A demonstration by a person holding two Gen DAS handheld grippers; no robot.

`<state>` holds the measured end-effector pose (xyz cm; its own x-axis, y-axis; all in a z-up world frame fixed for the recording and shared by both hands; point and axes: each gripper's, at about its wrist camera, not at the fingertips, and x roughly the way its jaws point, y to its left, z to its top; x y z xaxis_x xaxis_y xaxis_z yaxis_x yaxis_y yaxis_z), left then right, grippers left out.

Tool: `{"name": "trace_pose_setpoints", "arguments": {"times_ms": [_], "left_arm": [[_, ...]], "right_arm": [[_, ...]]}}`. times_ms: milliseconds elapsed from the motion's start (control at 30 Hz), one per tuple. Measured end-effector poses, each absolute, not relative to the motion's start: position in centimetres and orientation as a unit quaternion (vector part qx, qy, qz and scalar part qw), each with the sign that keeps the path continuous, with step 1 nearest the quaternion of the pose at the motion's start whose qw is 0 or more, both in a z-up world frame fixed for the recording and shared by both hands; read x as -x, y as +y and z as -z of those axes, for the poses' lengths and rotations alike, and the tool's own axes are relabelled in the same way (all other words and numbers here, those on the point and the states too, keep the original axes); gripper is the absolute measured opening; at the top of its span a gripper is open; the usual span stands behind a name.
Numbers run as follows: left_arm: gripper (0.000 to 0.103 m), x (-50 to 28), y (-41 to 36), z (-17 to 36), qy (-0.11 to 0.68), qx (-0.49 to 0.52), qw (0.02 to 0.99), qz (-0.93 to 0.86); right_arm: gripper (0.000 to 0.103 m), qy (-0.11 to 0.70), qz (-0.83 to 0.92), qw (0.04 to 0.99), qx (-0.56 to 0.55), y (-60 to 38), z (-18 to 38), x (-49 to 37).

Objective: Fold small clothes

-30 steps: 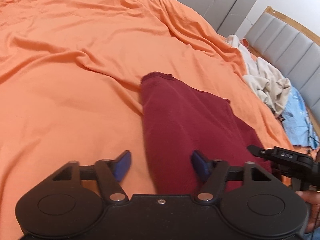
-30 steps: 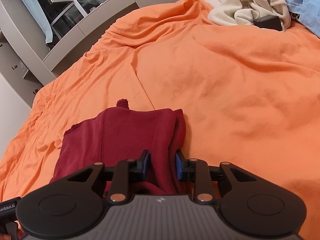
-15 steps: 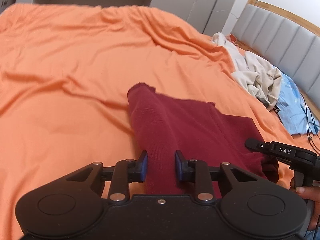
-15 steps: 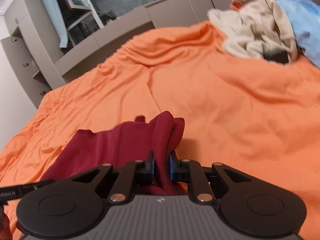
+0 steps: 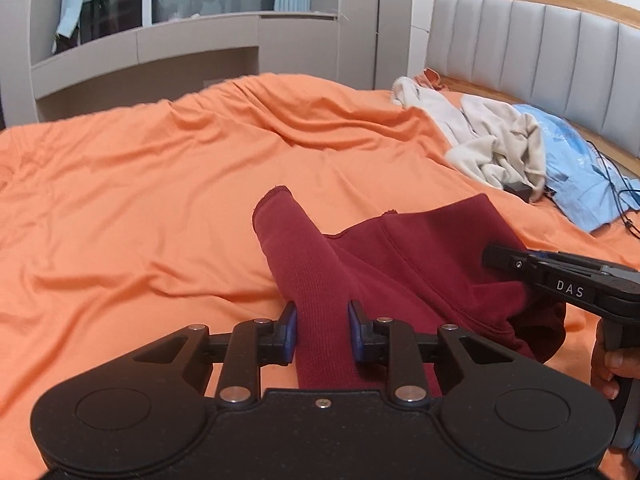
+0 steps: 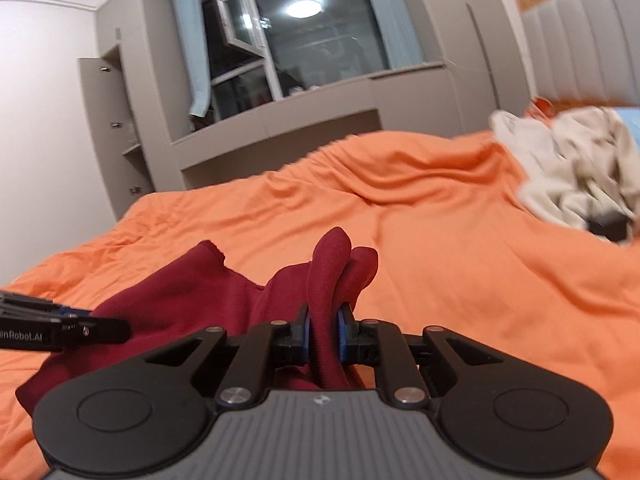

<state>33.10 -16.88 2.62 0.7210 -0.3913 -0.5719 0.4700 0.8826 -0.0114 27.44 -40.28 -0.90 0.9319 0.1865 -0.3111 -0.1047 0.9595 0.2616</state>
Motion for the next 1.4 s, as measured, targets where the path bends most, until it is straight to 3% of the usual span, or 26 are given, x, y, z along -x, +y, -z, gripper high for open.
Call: {"name": "trace_pose_setpoints", "arguments": {"times_ms": [400, 900, 1133, 1400], "left_arm": [[0.028, -34.3, -8.6, -5.6, 0.265, -0.098, 0.949, 0.141], [0.029, -35.9, -1.6, 2.5, 0.340, -0.036, 0.934, 0.100], [0.032, -36.1, -1.3, 4.1, 0.346, -0.029, 0.933, 0.098], [0.037, -36.3, -2.0, 3.8, 0.349, -0.036, 0.932, 0.087]], "right_arm": [[0.015, 0.189, -0.146, 0.965, -0.112, -30.8, 0.1, -33.7], [0.017, 0.276, -0.119, 0.948, -0.108, -29.1, 5.6, -36.4], [0.022, 0.287, -0.105, 0.947, -0.101, -28.7, 5.9, -36.5], [0.041, 0.291, -0.085, 0.948, -0.097, -28.6, 5.8, -36.4]]}}
